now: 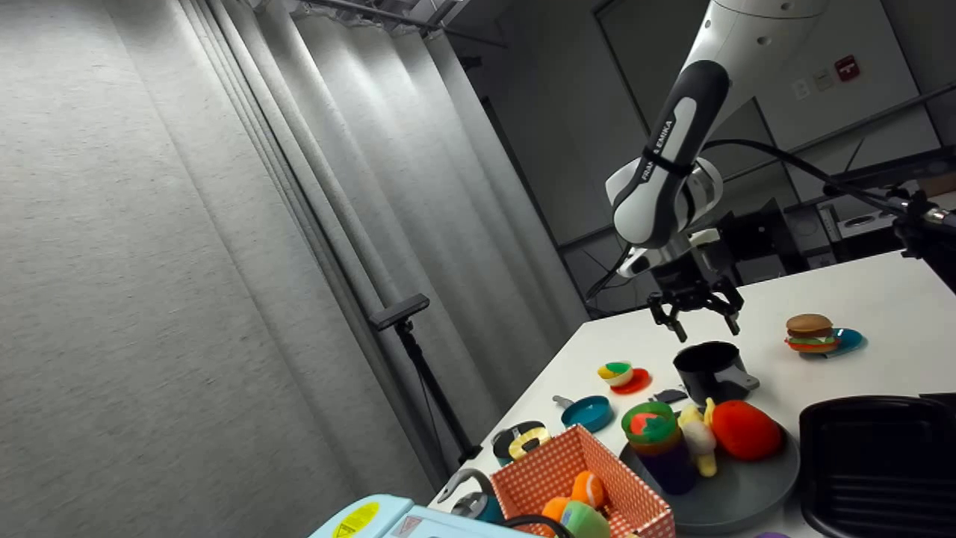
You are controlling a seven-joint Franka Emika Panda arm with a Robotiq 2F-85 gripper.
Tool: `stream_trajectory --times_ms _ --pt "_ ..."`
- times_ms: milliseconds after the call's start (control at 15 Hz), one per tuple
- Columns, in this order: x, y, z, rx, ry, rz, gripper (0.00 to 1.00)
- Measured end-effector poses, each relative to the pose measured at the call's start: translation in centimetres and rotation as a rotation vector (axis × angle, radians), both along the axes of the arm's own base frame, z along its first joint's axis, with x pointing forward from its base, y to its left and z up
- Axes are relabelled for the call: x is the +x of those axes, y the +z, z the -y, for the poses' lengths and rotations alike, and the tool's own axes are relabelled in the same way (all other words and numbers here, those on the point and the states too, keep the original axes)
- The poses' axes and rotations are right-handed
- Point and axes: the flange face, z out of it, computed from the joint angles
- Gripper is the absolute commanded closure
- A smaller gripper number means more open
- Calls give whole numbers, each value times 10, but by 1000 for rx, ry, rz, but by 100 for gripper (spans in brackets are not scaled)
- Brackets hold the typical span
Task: Turn the black pot around
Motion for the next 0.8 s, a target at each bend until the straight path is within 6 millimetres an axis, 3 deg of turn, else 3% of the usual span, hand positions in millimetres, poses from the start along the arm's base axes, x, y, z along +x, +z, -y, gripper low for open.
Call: stream_trajectory --times_ms 267,800 --pt "0 26 -26 50 -174 20 0" --pt "-4 78 -109 177 -565 47 0"
